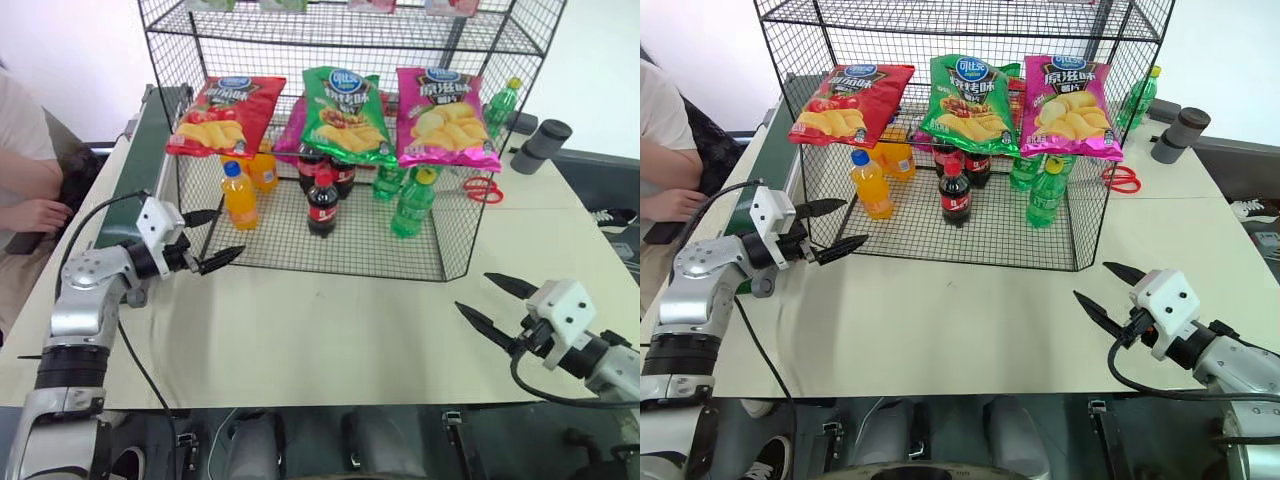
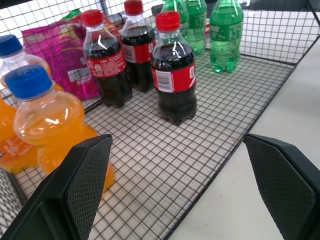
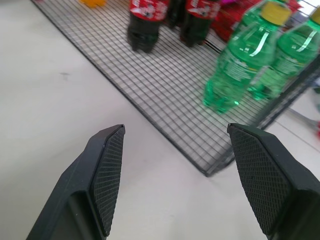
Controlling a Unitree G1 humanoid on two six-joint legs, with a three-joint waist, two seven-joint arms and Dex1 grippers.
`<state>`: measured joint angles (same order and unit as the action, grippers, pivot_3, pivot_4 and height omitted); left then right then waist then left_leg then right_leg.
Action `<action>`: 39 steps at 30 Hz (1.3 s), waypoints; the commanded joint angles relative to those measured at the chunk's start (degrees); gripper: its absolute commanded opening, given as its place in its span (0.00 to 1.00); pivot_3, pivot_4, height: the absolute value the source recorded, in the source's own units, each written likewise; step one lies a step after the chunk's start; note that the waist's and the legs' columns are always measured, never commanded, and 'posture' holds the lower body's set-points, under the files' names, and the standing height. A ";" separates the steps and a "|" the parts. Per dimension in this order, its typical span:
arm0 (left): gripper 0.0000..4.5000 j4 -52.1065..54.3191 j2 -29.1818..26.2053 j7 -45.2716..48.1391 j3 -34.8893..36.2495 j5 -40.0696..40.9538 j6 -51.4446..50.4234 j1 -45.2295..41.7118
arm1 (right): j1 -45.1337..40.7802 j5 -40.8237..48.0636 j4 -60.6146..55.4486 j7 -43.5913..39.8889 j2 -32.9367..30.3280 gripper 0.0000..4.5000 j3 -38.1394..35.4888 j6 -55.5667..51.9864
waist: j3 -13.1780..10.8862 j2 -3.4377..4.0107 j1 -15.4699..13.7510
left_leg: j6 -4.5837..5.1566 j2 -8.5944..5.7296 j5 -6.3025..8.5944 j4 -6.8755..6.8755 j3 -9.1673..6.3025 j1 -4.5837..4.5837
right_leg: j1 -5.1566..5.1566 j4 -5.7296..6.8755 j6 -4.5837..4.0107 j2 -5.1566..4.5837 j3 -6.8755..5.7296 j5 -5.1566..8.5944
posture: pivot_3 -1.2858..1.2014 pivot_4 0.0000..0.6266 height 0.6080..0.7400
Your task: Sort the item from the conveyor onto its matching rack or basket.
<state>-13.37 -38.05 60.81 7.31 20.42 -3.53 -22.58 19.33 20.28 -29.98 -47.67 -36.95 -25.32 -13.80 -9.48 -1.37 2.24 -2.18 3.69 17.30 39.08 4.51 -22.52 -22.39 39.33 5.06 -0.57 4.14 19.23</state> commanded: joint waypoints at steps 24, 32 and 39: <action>1.00 2.72 0.19 3.06 1.77 3.82 0.55 -1.64 | 2.10 3.86 -1.25 -1.11 -0.70 0.76 -0.86 -0.21 | 0.00 0.00 -0.19 | 0.00 -0.01 0.00 0.01 0.00 0.04 | 0.07 0.00 0.00 -0.02 0.00 0.00 | 0.52 0.24 1.00; 1.00 0.76 1.18 3.58 1.53 3.88 1.28 -3.77 | 1.05 4.08 -0.65 0.16 -0.34 0.76 -0.17 -0.11 | 0.00 0.00 -0.20 | 0.00 -0.01 0.00 0.01 0.00 0.05 | 0.07 0.00 0.00 -0.01 0.00 0.00 | 0.52 0.24 1.00; 1.00 0.67 2.19 3.79 1.87 4.39 1.22 -3.33 | -0.24 5.90 -0.79 0.20 -0.67 0.76 0.36 -1.96 | 0.00 0.00 -0.11 | 0.00 -0.01 0.00 0.02 0.01 0.05 | 0.07 0.00 0.01 0.00 0.01 0.00 | 0.52 0.24 1.00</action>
<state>-13.70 -35.78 64.75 7.63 23.70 -2.99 -25.82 19.73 24.57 -29.97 -47.62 -37.10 -24.60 -15.43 -9.48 -1.37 2.13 -2.19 3.68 17.30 39.10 4.52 -22.47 -22.32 39.34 5.07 -0.57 4.15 19.22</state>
